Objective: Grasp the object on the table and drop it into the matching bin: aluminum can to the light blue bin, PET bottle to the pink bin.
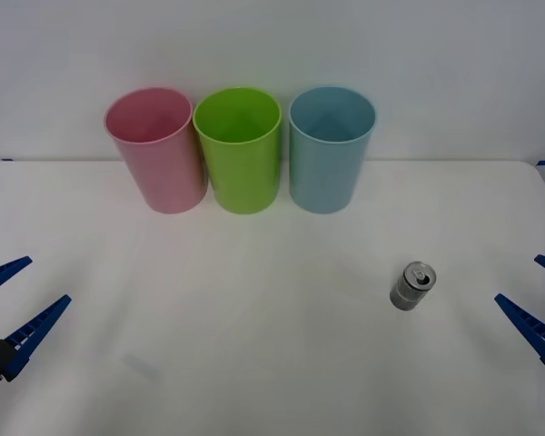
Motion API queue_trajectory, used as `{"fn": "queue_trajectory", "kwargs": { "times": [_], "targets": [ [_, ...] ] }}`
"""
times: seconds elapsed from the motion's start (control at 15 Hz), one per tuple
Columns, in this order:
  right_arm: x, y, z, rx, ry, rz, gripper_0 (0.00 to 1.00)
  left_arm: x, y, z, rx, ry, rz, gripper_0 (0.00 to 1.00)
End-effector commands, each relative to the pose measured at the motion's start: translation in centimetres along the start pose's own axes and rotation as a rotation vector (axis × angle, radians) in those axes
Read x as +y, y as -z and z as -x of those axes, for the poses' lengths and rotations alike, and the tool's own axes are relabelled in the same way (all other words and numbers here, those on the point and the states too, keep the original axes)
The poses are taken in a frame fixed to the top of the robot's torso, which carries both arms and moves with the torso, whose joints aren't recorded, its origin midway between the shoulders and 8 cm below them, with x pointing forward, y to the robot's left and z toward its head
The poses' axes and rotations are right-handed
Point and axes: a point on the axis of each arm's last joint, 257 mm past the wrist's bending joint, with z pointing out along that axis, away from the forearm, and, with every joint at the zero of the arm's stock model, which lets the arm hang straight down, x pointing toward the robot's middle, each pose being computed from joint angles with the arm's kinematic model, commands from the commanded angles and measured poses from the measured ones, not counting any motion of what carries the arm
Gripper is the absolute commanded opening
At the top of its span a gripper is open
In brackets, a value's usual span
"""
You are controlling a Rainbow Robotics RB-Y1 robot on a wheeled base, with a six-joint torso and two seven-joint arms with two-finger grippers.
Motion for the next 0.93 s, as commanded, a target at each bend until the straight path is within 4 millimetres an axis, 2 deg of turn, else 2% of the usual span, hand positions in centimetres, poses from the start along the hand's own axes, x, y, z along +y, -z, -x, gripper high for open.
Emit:
{"fn": "queue_trajectory", "kwargs": {
  "times": [0.07, 0.13, 0.47, 0.93],
  "targets": [
    [0.0, 0.0, 0.0, 0.000, 0.000, 0.000, 1.00, 0.0, 0.0, 0.0, 0.000, 0.000, 0.000, 1.00],
    [0.2, 0.3, -0.8, 0.000, -0.026, -0.012, 1.00, 0.0, 0.0, 0.0, 0.000, 0.000, 0.000, 1.00],
    [1.1, 0.4, -0.8, 0.002, -0.029, -0.013, 1.00, 0.0, 0.0, 0.0, 0.000, 0.000, 0.000, 1.00],
    [1.6, 1.8, -3.6, 0.065, -0.015, -0.036, 1.00, 0.0, 0.0, 0.0, 0.000, 0.000, 0.000, 1.00]
  ]
}}
